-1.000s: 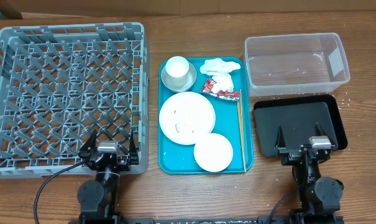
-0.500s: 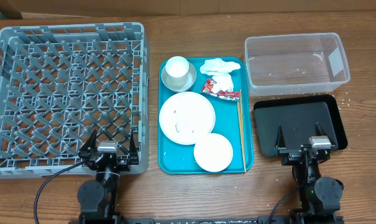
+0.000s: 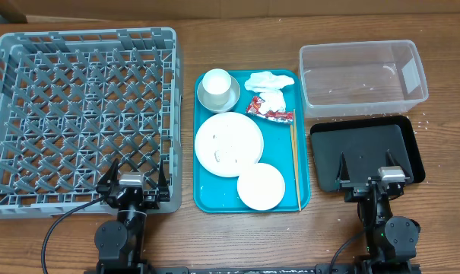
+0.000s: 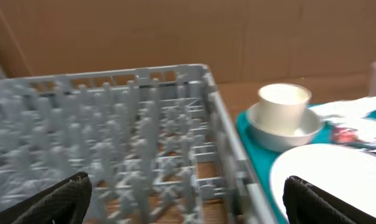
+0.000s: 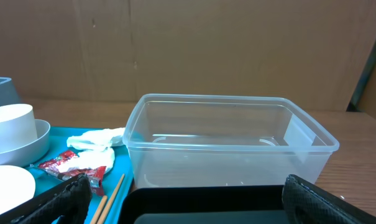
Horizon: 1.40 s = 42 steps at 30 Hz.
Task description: Sort waste into correct bins and load items into the dishwasher
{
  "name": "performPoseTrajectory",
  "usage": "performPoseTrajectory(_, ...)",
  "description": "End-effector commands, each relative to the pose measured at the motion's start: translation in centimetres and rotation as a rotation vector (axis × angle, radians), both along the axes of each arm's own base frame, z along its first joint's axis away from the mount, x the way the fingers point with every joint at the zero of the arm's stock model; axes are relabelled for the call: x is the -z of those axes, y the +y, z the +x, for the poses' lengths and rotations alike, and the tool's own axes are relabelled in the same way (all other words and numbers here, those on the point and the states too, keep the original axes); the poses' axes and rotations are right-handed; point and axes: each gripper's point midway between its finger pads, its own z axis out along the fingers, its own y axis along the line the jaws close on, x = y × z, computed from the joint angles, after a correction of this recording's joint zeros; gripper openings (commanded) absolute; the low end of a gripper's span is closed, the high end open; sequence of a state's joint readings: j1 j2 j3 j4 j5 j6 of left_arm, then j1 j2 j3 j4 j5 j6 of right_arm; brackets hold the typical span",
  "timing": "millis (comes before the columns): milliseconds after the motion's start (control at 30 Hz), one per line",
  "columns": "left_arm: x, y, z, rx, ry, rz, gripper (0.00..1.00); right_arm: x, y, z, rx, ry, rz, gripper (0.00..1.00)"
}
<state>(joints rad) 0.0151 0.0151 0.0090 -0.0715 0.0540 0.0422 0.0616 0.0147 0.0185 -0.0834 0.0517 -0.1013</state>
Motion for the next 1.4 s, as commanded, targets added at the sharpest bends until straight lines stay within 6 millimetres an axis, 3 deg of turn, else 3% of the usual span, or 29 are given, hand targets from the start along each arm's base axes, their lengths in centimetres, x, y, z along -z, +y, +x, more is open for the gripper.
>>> performPoseTrajectory(0, -0.7, -4.7, -0.8, 0.26, 0.02, -0.301, 1.0, 0.2, 0.2, 0.0, -0.008, -0.005, 0.0, 1.0)
performPoseTrajectory(67, -1.1, -8.4, -2.6, 0.475, 0.127, -0.576, 1.0, 0.2, 0.2, 0.0, -0.008, -0.005, 0.0, 1.0)
performPoseTrajectory(100, -1.4, -9.2, -3.1, 0.52, 0.163, -0.665, 1.0, 0.2, 0.2, 0.0, -0.008, -0.004, 0.0, 1.0)
performPoseTrajectory(133, -1.5, -9.6, -3.4, 0.537, 0.21, -0.78, 1.0, 0.2, 0.2, 0.0, -0.008, -0.005, 0.0, 1.0)
performPoseTrajectory(233, -2.3, -10.0, -3.7, 0.558, 0.237, -0.901, 1.0, 0.2, 0.2, 0.0, -0.008, -0.005, 0.0, 1.0)
performPoseTrajectory(400, -9.5, -11.5, -6.6, 0.816, -0.073, -0.682, 1.0, 0.2, 0.2, 0.0, -0.008, -0.004, 0.0, 1.0)
performPoseTrajectory(633, -16.6, -10.3, -7.6, 0.749, -0.279, -0.504, 1.0, 0.2, 0.2, 0.0, -0.008, -0.005, 0.0, 1.0)
performPoseTrajectory(767, -18.7, -10.2, -6.4, 0.688, -0.229, -0.344, 1.0, 0.2, 0.2, 0.0, -0.008, -0.004, 0.0, 1.0)
performPoseTrajectory(967, -19.8, -10.3, -1.7, 0.635, 0.077, -0.267, 1.0, 0.2, 0.2, 0.0, -0.008, -0.005, 0.0, 1.0)
performPoseTrajectory(1200, -18.4, -11.7, 2.3, 0.679, 0.58, -0.206, 1.0, 0.2, 0.2, 0.0, -0.008, -0.005, 0.0, 1.0)
performPoseTrajectory(1367, -18.4, -13.4, 4.8, 0.714, 0.785, -0.356, 1.0, 0.2, 0.2, 0.0, -0.008, -0.004, 0.0, 1.0)
